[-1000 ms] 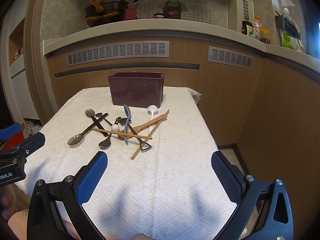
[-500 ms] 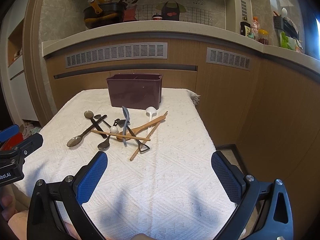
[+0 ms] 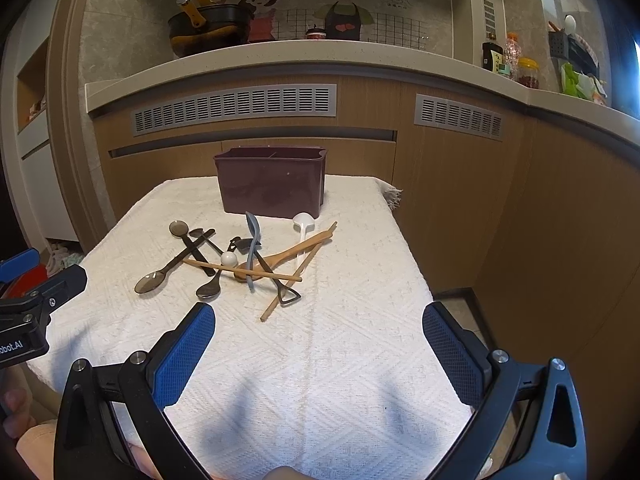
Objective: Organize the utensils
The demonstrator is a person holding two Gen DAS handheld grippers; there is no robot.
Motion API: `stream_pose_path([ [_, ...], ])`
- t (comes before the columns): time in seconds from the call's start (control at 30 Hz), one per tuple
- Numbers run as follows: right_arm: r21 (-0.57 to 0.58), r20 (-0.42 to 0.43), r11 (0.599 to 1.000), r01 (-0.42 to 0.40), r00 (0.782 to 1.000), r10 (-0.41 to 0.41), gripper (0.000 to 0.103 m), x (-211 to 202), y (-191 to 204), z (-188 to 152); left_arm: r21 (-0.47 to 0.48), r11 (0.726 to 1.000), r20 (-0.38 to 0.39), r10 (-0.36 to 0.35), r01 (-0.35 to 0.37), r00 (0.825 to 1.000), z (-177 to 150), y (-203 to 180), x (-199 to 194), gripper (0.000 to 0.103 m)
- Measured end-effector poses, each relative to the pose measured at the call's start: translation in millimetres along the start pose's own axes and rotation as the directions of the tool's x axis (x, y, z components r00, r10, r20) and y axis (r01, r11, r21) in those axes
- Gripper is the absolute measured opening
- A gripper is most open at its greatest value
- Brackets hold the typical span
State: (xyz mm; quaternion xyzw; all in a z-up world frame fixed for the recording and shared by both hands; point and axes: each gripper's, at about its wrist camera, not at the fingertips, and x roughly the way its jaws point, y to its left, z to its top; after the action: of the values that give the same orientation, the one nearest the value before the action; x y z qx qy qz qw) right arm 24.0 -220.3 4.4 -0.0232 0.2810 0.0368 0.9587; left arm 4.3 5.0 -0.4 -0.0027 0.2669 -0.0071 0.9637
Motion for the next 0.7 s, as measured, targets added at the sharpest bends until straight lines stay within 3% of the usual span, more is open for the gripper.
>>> stream_pose_path([
  [0.23, -0.012, -0.008, 1.0, 0.004, 1.0, -0.004, 0.103, 13.0, -4.1, 6.4, -0.042, 0.999, -0.043, -0.009, 0.007, 0.999, 8.9, 12.1, 23.4, 0.103],
  [0.4, -0.038, 0.015, 0.999, 0.023, 1.0, -0.022, 0.103, 32.6, -9.0, 25.3, -0.074, 0.997, -0.062, 0.034, -0.039, 0.998, 22.9, 26.9, 51.5, 0.103],
  [0.5, -0.072, -0.037, 0.997, -0.007, 0.999, 0.004, 0.103, 55.4, -8.6, 38.5, -0.058, 0.996, -0.073, 0.067, -0.072, 0.995, 31.1, 32.9, 74.6, 0.103],
  [0.7, -0.184, -0.072, 0.983, 0.003, 0.997, -0.017, 0.102, 108.0, 3.0, 53.6, -0.063, 0.998, -0.147, 0.009, -0.018, 0.989, 47.8, 40.0, 132.0, 0.103],
])
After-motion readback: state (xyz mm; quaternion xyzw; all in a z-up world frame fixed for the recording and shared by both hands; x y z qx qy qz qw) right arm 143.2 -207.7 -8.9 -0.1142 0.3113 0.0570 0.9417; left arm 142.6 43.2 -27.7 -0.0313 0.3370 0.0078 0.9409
